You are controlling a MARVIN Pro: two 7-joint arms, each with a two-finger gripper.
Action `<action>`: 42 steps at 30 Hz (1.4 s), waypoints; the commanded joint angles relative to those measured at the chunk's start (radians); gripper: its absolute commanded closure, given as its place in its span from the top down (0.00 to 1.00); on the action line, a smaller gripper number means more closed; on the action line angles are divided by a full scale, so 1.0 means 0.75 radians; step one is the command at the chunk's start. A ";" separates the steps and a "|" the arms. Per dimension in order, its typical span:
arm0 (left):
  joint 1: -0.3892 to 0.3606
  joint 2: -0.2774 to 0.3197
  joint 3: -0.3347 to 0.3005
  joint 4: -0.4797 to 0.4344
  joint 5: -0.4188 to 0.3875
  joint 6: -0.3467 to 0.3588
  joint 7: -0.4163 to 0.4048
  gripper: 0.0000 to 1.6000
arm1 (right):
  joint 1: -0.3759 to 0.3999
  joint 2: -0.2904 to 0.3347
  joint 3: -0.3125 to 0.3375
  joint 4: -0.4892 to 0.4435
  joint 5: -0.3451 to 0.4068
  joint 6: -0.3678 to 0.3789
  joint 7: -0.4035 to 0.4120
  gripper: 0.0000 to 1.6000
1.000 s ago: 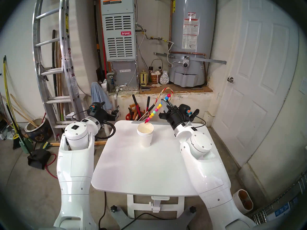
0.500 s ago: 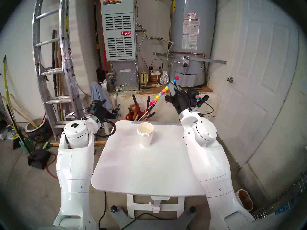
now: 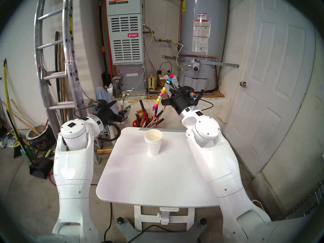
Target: Switch the marker to another color
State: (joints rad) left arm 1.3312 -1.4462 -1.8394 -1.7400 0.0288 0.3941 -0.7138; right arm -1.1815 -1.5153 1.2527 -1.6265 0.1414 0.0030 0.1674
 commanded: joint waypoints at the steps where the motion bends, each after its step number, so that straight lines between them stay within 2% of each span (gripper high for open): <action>1: 0.000 0.049 0.004 -0.081 -0.061 0.063 -0.138 1.00 | 0.099 -0.024 -0.048 0.019 -0.038 -0.059 0.030 0.00; 14: -0.009 0.032 0.105 -0.070 -0.015 0.075 -0.162 1.00 | 0.096 -0.035 -0.084 0.051 -0.073 -0.106 0.062 0.00; 22: -0.024 0.020 0.134 -0.052 0.021 0.049 -0.127 1.00 | 0.080 -0.039 -0.096 0.047 -0.078 -0.103 0.084 0.00; 42: -0.063 0.004 0.171 -0.005 0.029 0.016 -0.108 1.00 | 0.055 -0.036 -0.119 0.071 -0.083 -0.101 0.109 0.00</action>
State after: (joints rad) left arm 1.3134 -1.4390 -1.7127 -1.7421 0.0531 0.4196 -0.7989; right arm -1.1458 -1.5324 1.1675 -1.5639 0.0795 -0.0629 0.2523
